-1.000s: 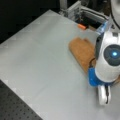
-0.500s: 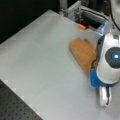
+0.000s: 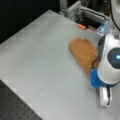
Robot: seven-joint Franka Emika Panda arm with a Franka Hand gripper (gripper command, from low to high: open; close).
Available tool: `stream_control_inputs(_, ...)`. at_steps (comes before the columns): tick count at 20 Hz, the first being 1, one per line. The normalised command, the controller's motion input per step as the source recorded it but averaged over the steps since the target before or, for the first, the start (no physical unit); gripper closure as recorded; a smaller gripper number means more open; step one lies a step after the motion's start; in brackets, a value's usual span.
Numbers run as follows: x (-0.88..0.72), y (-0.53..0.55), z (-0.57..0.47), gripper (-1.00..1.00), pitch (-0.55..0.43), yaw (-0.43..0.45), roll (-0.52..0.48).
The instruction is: Folding a towel twice
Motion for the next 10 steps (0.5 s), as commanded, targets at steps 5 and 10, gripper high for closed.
stream_control_inputs(5,-0.06,0.01,-0.19,1.0,-0.083,0.008,-0.24)
stream_control_inputs(10,0.0,0.0,-0.16,1.0,-0.1,0.014,-0.236)
